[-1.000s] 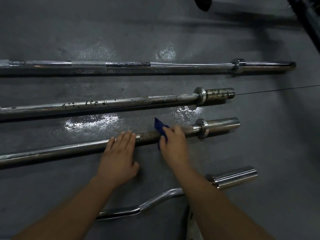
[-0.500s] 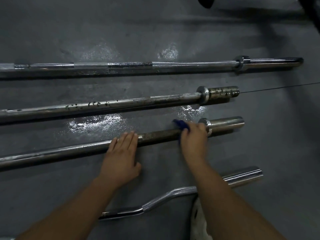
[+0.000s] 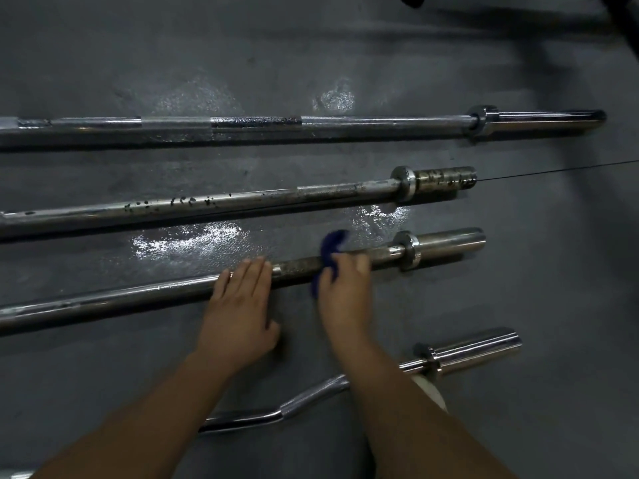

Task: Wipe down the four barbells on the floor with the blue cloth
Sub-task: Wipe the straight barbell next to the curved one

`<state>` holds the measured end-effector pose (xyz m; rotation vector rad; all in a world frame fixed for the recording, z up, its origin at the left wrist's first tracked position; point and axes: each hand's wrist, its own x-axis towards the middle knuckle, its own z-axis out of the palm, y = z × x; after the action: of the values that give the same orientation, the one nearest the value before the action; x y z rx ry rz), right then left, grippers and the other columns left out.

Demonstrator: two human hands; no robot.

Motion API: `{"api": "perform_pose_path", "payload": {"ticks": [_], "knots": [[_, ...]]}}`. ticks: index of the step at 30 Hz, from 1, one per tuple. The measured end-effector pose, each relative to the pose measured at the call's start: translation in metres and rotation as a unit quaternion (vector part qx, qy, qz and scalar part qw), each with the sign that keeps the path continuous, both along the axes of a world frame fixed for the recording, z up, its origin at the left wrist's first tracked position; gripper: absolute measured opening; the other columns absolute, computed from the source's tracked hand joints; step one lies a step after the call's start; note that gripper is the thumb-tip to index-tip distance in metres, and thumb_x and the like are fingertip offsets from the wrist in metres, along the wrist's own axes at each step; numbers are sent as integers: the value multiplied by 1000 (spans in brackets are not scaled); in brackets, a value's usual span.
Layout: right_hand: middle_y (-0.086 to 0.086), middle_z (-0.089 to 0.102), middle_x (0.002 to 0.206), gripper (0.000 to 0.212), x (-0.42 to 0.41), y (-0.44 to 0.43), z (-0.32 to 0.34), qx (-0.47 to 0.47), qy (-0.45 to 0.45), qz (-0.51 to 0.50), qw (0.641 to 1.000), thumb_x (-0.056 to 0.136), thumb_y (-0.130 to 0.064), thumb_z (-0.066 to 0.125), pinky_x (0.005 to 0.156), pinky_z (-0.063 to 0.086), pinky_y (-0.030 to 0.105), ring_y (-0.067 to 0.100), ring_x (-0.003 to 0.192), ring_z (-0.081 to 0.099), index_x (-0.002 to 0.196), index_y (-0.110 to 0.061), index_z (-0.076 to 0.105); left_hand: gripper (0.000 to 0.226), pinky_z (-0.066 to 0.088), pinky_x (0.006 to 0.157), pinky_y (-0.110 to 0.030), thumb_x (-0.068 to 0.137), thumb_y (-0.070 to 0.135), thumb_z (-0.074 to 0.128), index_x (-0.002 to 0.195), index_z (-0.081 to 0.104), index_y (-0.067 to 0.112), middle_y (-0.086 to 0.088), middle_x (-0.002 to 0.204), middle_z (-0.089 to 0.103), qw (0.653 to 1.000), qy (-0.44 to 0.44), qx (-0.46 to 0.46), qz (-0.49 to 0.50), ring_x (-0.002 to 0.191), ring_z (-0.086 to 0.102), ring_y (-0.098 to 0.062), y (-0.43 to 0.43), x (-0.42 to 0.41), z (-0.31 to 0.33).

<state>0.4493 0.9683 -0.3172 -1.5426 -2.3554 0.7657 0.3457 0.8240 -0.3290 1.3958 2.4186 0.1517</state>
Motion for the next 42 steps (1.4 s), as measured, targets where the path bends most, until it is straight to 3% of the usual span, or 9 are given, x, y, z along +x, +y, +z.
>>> {"api": "perform_pose_path", "payload": {"ticks": [4, 9, 15, 20, 25, 30, 34, 39, 42], "knots": [[10, 54, 109, 25, 0, 23, 3, 28, -2, 142, 990, 88, -13, 59, 89, 47, 36, 30, 97, 57, 111, -13, 68, 94, 30, 115, -51, 61, 42, 57, 146, 44, 5, -13, 152, 43, 1000, 1, -2, -5, 139, 41, -31, 1, -4, 2], [10, 46, 125, 27, 31, 57, -2, 23, -8, -119, 993, 92, -16, 57, 86, 47, 36, 32, 103, 57, 119, -18, 61, 92, 26, 118, -50, 64, 41, 53, 148, 40, 6, -12, 155, 40, 1000, 8, 0, -4, 142, 37, -29, 0, -2, -1], [2, 47, 108, 22, 20, 47, 4, 27, -8, 165, 986, 89, -17, 61, 86, 46, 28, 19, 94, 56, 110, -17, 68, 93, 28, 116, -51, 62, 41, 56, 148, 42, 6, -11, 154, 41, 1000, 3, -1, -2, 142, 37, -29, 2, -3, -1], [12, 46, 126, 33, 39, 66, 5, 52, -47, -99, 993, 95, -19, 56, 90, 45, 34, 31, 108, 55, 127, -11, 58, 93, 27, 117, -52, 64, 41, 57, 149, 39, 6, -11, 155, 39, 1000, 2, 2, -4, 143, 35, -28, 0, -3, -4], [13, 44, 131, 38, 37, 59, 14, 10, -46, -14, 999, 95, -16, 58, 90, 36, 21, 26, 113, 51, 131, -4, 53, 94, 26, 118, -50, 64, 43, 56, 150, 39, 7, -11, 155, 39, 1000, 3, -14, -6, 143, 35, -28, 0, -4, -3], [14, 46, 127, 32, 37, 53, 12, 0, -37, -95, 995, 94, -14, 58, 83, 34, 19, 29, 107, 54, 124, -4, 55, 94, 27, 117, -50, 64, 43, 57, 149, 40, 7, -11, 155, 40, 1000, 6, -10, -4, 142, 37, -28, 0, -4, -3], [9, 51, 124, 28, 28, 35, 10, -13, 19, 44, 999, 92, -11, 60, 88, 33, 15, 18, 105, 54, 121, -9, 59, 93, 28, 117, -50, 63, 42, 57, 148, 42, 7, -11, 153, 42, 1000, 1, -9, -4, 141, 39, -28, 0, -5, 0], [12, 48, 127, 27, 30, 45, 1, -16, 38, -156, 987, 94, -14, 57, 87, 36, 23, 29, 109, 55, 120, -8, 59, 91, 25, 118, -50, 66, 42, 56, 149, 40, 7, -11, 155, 39, 1000, 1, -4, -1, 143, 36, -29, 0, -5, -2], [11, 51, 121, 25, 17, 23, 0, -45, 46, -41, 997, 91, -13, 62, 88, 33, 18, 22, 104, 54, 116, -8, 61, 93, 28, 117, -52, 64, 42, 57, 148, 41, 6, -12, 153, 41, 1000, 3, -7, 1, 141, 38, -30, 1, -2, 1]]}}
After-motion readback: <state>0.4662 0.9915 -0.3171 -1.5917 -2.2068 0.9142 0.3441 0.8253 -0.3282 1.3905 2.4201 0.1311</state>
